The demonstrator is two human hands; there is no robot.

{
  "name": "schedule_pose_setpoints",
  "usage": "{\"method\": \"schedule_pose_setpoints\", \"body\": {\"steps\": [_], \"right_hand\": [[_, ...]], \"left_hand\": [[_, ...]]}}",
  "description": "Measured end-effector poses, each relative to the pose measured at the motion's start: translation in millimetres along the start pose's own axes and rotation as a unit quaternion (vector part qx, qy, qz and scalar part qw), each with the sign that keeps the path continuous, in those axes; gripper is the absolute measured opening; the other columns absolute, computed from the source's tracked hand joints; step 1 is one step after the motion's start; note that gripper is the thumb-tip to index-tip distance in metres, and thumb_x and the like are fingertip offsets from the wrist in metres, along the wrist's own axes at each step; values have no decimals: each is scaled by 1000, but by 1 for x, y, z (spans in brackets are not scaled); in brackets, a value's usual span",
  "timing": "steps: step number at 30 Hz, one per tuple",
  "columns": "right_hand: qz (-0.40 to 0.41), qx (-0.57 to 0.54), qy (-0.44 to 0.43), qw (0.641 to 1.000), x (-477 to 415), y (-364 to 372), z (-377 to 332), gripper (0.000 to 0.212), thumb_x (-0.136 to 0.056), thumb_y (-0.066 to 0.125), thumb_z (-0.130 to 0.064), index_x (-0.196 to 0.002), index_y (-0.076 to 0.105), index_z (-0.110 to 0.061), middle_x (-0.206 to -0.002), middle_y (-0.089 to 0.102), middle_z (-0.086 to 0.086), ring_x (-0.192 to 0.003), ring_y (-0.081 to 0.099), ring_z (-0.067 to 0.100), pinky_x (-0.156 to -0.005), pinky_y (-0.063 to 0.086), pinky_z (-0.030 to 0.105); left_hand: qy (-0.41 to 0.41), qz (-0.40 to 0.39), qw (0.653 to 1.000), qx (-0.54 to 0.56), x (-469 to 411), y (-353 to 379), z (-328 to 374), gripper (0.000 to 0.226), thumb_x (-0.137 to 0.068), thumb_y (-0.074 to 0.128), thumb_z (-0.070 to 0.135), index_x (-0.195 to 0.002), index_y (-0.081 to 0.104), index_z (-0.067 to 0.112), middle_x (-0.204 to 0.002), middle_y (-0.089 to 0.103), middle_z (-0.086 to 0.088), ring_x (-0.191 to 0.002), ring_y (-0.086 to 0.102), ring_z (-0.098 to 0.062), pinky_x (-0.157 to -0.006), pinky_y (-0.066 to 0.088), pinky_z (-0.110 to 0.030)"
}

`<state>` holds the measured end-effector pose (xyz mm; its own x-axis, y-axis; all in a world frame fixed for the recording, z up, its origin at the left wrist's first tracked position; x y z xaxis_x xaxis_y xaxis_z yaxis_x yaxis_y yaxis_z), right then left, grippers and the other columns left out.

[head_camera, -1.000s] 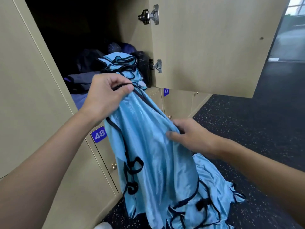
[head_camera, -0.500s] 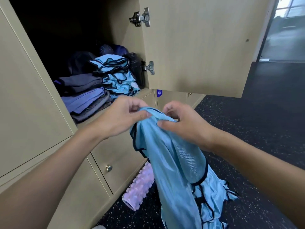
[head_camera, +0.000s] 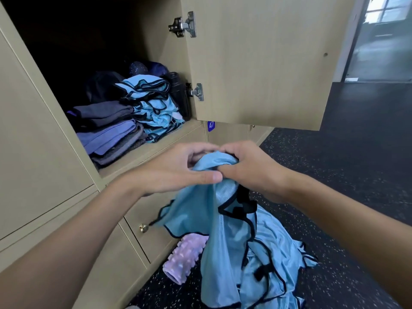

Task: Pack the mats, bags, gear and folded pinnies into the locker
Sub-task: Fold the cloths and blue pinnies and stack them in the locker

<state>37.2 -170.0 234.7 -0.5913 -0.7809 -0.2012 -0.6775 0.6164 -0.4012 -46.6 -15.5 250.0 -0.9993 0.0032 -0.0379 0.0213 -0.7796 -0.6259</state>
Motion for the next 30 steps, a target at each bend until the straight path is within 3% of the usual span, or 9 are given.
{"method": "schedule_pose_setpoints", "body": {"steps": [4, 8, 13, 15, 17, 20, 23, 26, 30], "right_hand": [[31, -50, 33, 998, -2, -2, 3, 22, -85, 73, -7, -102, 59, -10, -81, 65, 8, -64, 58, 12, -57, 49, 27], [-36, -100, 74, 992, 2, 2, 9, 50, -78, 77, -1, -120, 54, -14, -106, 72, 10, -95, 72, 24, -84, 60, 39], [-61, -27, 65, 996, 5, 5, 10, 5, -90, 66, -7, -90, 65, -2, -81, 70, 3, -69, 65, 12, -66, 54, 26], [-23, 2, 45, 999, 3, 2, 9, 14, -93, 62, -9, -92, 63, 5, -78, 63, 5, -66, 57, 11, -60, 47, 23], [-3, 46, 17, 999, 2, 2, 5, 18, -92, 63, -9, -87, 60, 8, -69, 52, 4, -59, 44, 8, -52, 36, 19], [-23, 87, -6, 996, 2, 4, 1, 14, -86, 68, -5, -75, 64, 2, -62, 50, 1, -51, 39, 3, -47, 32, 16], [-42, 77, -5, 996, 3, 8, 0, 10, -85, 68, -2, -76, 67, 1, -65, 56, 4, -54, 44, 6, -51, 37, 19], [-37, 47, 6, 998, 2, 6, 0, 7, -87, 71, -8, -82, 67, -4, -69, 64, 8, -54, 48, 5, -52, 40, 16], [-66, 36, 43, 996, 2, -2, 1, 14, -86, 73, -11, -90, 65, -1, -79, 69, 18, -62, 59, 12, -55, 48, 25]], "left_hand": [[12, 64, 997, 38, -2, -3, 1, 34, -76, 72, 25, -105, 72, 7, -93, 76, -8, -77, 66, -9, -68, 52, -20], [40, 205, 973, 95, -2, -21, 3, 17, -87, 68, 16, -92, 71, 0, -86, 72, -21, -73, 63, -20, -68, 51, -32], [9, 350, 933, 85, -3, -51, -15, 18, -93, 69, 13, -103, 68, -2, -101, 71, -22, -85, 62, -24, -82, 51, -42], [-25, 305, 952, -25, 2, -54, -17, 42, -80, 79, 22, -118, 62, 14, -115, 66, -1, -101, 60, -14, -89, 48, -30], [-34, 153, 984, -85, 11, -46, -8, 89, -62, 82, 43, -142, 43, 36, -144, 46, 19, -130, 44, 4, -106, 36, -21], [-7, -33, 996, -77, 15, -21, 4, 109, -65, 85, 49, -155, 23, 37, -151, 37, 29, -135, 30, 19, -112, 25, -7], [-34, -53, 997, -48, 8, -1, -4, 75, -82, 81, 21, -146, 42, 22, -119, 70, 13, -112, 58, 11, -97, 39, -6], [-10, -27, 997, -66, 7, -2, -8, 20, -90, 69, 5, -110, 70, 10, -89, 73, 3, -78, 61, -4, -74, 47, -18], [4, 90, 992, -90, 10, -28, -7, 7, -93, 66, 10, -93, 73, 12, -83, 72, -3, -73, 60, -9, -71, 49, -29]]}}
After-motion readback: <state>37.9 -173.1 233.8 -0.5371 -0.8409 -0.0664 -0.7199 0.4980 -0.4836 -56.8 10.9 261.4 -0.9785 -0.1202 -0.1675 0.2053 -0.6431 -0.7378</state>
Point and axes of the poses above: each hand's wrist, its own x-axis away from the middle knuckle, its own y-axis out of the palm, z = x × y, the point moved 1 cm from there along -x, towards the middle knuckle
